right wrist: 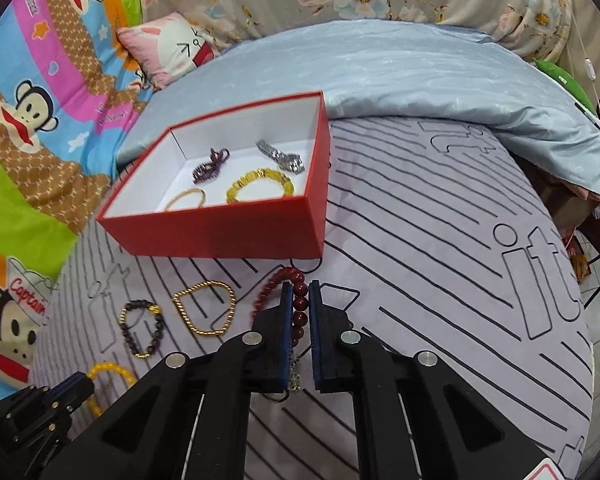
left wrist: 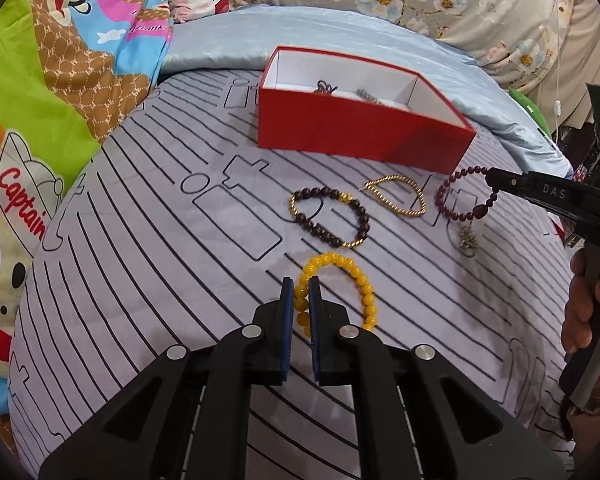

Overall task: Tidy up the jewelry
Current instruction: 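Close the right tool on the dark red bead bracelet while the left holds the orange bracelet, then carry both bracelets into the red box and open both tools, then lift both open tools out of the box toward the remaining bracelets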

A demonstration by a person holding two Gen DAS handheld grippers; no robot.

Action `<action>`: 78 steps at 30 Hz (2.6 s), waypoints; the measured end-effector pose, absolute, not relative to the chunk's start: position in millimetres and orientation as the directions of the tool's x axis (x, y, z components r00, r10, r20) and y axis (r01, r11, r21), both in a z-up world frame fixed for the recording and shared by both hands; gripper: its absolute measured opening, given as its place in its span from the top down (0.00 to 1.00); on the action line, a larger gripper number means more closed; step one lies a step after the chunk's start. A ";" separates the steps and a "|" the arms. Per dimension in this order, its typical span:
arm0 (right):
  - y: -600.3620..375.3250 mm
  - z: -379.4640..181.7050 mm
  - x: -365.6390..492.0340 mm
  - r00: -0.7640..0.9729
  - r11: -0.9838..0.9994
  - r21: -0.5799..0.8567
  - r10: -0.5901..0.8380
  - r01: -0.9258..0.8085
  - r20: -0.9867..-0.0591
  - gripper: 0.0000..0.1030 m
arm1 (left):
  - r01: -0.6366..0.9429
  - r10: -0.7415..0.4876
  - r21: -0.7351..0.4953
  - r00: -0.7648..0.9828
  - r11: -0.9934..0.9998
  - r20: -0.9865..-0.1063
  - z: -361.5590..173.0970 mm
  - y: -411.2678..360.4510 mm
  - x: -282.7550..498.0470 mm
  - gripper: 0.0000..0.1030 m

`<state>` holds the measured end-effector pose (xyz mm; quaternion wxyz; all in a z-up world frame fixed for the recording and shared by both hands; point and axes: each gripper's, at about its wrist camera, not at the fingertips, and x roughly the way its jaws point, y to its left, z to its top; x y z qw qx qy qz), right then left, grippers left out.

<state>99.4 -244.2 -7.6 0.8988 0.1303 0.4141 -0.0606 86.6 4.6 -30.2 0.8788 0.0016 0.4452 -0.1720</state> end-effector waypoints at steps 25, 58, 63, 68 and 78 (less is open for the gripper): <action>-231.3 96.8 169.6 0.773 0.974 0.211 0.073 0.080 -0.630 0.93 | 0.423 -0.431 -0.163 0.680 0.892 -0.594 94.4 -49.7 197.3 0.93; -226.2 27.0 275.7 0.707 0.978 0.166 0.029 0.127 -0.707 0.71 | 0.358 -0.329 -0.102 0.660 0.928 -0.675 14.1 -73.9 302.7 0.55; -229.6 41.4 239.4 0.731 0.980 0.155 0.017 0.121 -0.682 0.67 | 0.335 -0.328 -0.118 0.684 0.935 -0.652 27.5 -55.2 280.2 0.55; -225.4 39.0 196.0 0.722 0.981 0.157 0.026 0.115 -0.691 0.67 | 0.321 -0.326 -0.131 0.688 0.938 -0.648 28.4 -38.5 243.7 0.55; -213.4 17.8 127.5 0.675 0.978 0.167 0.040 0.124 -0.736 0.67 | 0.300 -0.322 -0.158 0.640 0.941 -0.698 7.9 -14.9 188.6 0.55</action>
